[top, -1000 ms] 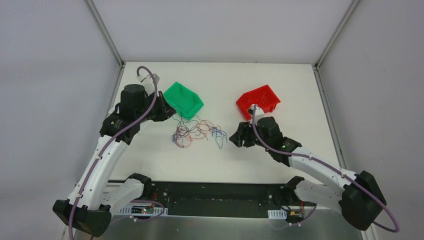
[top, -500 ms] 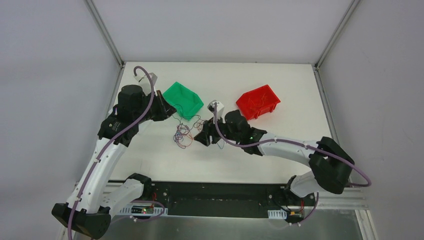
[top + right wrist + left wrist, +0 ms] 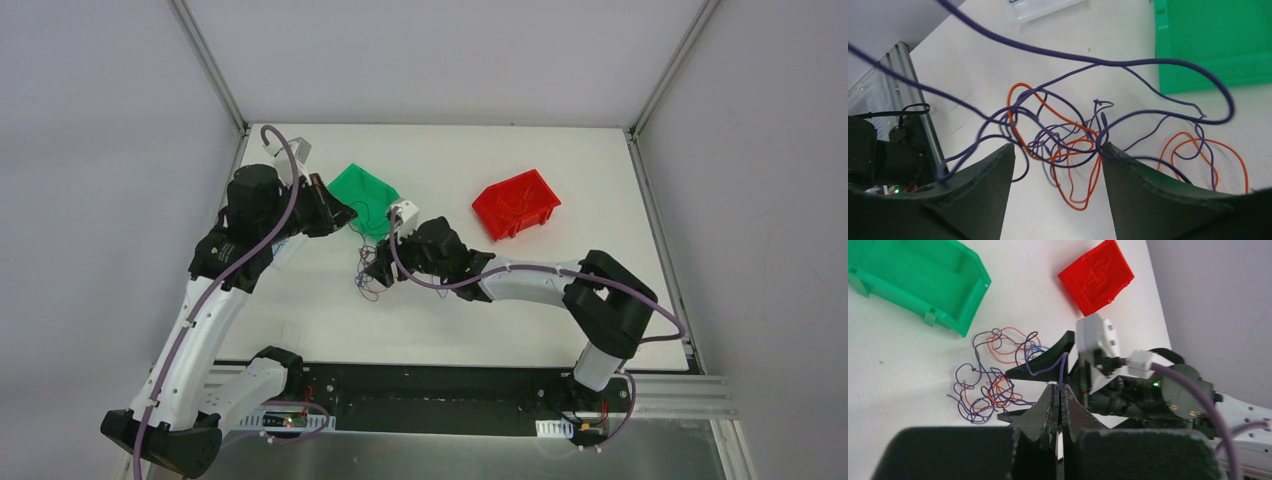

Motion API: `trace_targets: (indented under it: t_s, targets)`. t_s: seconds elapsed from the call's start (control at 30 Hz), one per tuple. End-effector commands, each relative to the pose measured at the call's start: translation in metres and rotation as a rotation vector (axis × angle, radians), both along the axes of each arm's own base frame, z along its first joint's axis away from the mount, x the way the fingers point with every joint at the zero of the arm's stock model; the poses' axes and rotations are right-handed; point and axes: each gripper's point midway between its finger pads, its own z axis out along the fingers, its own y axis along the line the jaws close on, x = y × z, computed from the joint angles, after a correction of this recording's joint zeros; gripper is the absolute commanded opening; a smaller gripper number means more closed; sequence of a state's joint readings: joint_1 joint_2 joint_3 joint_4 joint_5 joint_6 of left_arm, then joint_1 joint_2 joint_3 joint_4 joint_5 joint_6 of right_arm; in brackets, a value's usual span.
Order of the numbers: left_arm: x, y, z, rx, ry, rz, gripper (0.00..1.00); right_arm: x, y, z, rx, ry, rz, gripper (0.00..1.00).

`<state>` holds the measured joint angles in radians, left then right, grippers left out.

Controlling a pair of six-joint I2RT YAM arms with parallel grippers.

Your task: Untangle the cables

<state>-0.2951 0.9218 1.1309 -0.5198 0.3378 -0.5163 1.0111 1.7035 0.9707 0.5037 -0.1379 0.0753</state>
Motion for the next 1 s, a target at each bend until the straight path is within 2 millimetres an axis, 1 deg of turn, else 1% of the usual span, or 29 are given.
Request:
trace_targets:
  t_s: [0.0, 0.07, 0.1, 0.13, 0.2, 0.23, 0.27, 0.33, 0.4, 0.43, 0.5, 0.6, 0.63, 0.7, 0.77, 0.8, 0.87, 0.93, 0.97]
  targets:
    - [-0.008, -0.012, 0.051, -0.1, -0.097, -0.054, 0.0, 0.02, 0.018, 0.028, 0.055, -0.126, -0.015, 0.69]
    - [-0.01, -0.015, 0.057, -0.116, -0.098, -0.07, 0.0, 0.021, 0.022, 0.028, 0.046, -0.147, 0.006, 0.69]
    - [-0.01, -0.016, 0.059, -0.122, -0.096, -0.073, 0.0, 0.019, 0.024, 0.028, 0.046, -0.146, 0.022, 0.64]
    - [-0.009, -0.017, 0.059, -0.124, -0.093, -0.073, 0.0, 0.017, 0.025, 0.029, 0.05, -0.144, 0.03, 0.53]
    - [-0.008, -0.015, 0.061, -0.117, -0.102, -0.065, 0.0, 0.014, 0.023, 0.033, 0.062, -0.137, 0.029, 0.28]
    - [-0.006, -0.013, 0.06, -0.106, -0.107, -0.051, 0.0, 0.012, 0.018, 0.032, 0.064, -0.132, 0.022, 0.2]
    - [-0.004, -0.009, 0.059, -0.089, -0.108, -0.027, 0.0, 0.01, 0.014, 0.033, 0.068, -0.136, 0.015, 0.16]
    - [0.001, 0.006, 0.054, -0.035, -0.107, 0.053, 0.0, 0.006, 0.0, 0.032, 0.077, -0.108, -0.023, 0.15]
    - [0.008, 0.03, 0.048, 0.05, -0.099, 0.173, 0.0, 0.002, -0.017, 0.028, 0.065, -0.091, -0.063, 0.13]
    - [0.01, 0.043, 0.045, 0.097, -0.092, 0.23, 0.0, 0.001, -0.027, 0.026, 0.059, -0.08, -0.093, 0.09]
    - [0.014, 0.071, 0.038, 0.199, -0.081, 0.352, 0.0, 0.002, -0.052, 0.016, 0.03, -0.055, -0.185, 0.0]
    - [0.014, 0.107, 0.033, 0.337, -0.068, 0.5, 0.0, -0.001, -0.094, 0.004, -0.028, -0.02, -0.299, 0.0]
    - [0.014, 0.117, 0.032, 0.377, -0.065, 0.538, 0.0, -0.003, -0.108, 0.002, -0.04, -0.014, -0.335, 0.0]
    - [0.013, 0.13, 0.03, 0.435, -0.058, 0.59, 0.0, -0.004, -0.14, -0.002, -0.062, -0.004, -0.436, 0.0]
    - [0.013, 0.14, 0.027, 0.483, -0.046, 0.628, 0.0, 0.005, -0.181, -0.002, -0.091, -0.005, -0.603, 0.0]
    - [0.013, 0.144, 0.026, 0.498, -0.041, 0.642, 0.0, 0.008, -0.205, 0.003, -0.087, -0.002, -0.701, 0.0]
    - [0.013, 0.151, 0.023, 0.528, -0.027, 0.673, 0.0, 0.019, -0.257, 0.007, -0.078, 0.016, -0.922, 0.0]
    - [0.013, 0.155, 0.021, 0.547, -0.018, 0.695, 0.0, 0.02, -0.308, 0.013, -0.043, 0.043, -1.126, 0.0]
    - [0.013, 0.157, 0.021, 0.551, -0.015, 0.706, 0.0, 0.019, -0.328, 0.017, -0.013, 0.049, -1.202, 0.0]
